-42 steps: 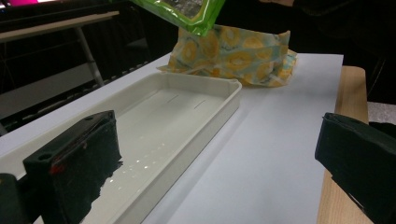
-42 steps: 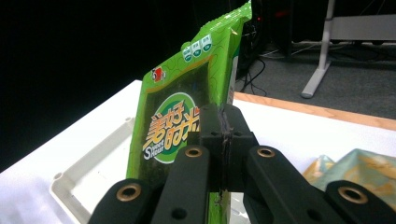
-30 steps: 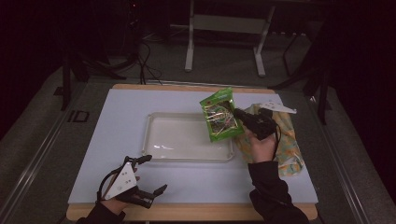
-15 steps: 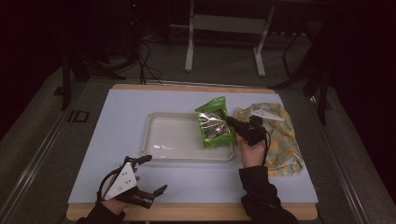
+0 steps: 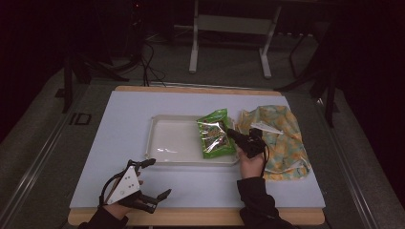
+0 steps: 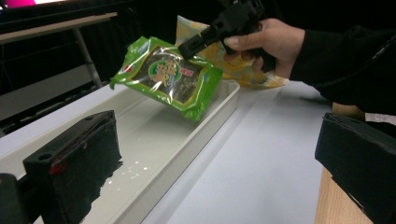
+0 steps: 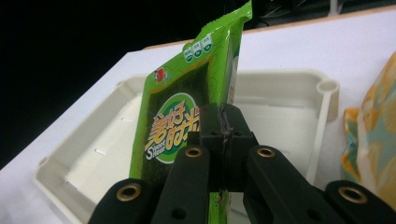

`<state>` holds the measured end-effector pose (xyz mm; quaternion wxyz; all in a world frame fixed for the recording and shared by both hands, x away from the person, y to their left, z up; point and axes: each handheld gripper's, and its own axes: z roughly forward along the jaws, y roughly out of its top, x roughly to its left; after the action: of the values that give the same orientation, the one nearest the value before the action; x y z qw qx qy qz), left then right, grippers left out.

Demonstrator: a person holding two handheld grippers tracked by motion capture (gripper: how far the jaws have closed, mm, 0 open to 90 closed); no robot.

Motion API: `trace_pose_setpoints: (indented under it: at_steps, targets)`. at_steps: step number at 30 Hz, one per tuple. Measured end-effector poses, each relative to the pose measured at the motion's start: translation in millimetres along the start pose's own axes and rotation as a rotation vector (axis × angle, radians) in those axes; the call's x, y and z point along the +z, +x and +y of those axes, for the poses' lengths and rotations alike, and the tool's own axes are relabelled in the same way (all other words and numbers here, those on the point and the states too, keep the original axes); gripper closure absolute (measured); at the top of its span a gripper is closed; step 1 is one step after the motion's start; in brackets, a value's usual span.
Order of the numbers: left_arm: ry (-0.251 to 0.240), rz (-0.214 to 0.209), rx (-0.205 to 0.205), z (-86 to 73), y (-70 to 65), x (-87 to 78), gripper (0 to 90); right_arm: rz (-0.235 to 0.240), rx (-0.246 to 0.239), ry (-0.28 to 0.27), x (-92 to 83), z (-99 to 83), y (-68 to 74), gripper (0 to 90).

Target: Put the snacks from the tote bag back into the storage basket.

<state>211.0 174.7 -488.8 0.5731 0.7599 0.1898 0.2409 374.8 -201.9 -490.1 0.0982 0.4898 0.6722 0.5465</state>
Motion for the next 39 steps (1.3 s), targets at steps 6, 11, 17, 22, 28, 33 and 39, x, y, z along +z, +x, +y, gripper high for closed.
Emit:
trace_pose_setpoints:
  at_steps: [6, 11, 17, 22, 28, 33, 39]
  targets:
    - [-0.001, -0.001, -0.002, -0.1, 0.0, 0.2, 0.4, -0.016, 0.019, 0.009, 3.9, -14.0, 0.6, 89.6]
    - [-0.002, -0.002, -0.003, -0.1, 0.0, 0.0, 0.4, -0.027, 0.041, 0.008, 3.0, -21.3, -0.2, 89.5]
    - [-0.002, -0.003, -0.002, 0.0, -0.5, 0.2, 0.4, -0.042, 0.068, 0.017, 3.0, -34.8, 0.2, 89.5]
    - [0.001, -0.004, 0.0, -0.1, -0.6, 0.6, 0.4, -0.065, 0.064, 0.019, 0.1, -37.0, -0.2, 89.3]
    - [0.001, -0.004, -0.001, 0.0, -0.3, 0.4, 0.4, -0.078, 0.097, 0.032, 0.7, -39.4, -5.1, 86.3]
    - [0.003, -0.004, 0.001, 0.0, -0.1, 0.5, 0.4, -0.083, 0.098, 0.043, 1.7, -37.9, -5.4, 80.7]
    - [0.001, -0.003, -0.001, 0.0, -0.1, 0.5, 0.4, -0.094, 0.089, 0.053, 1.9, -33.7, -4.4, 70.8]
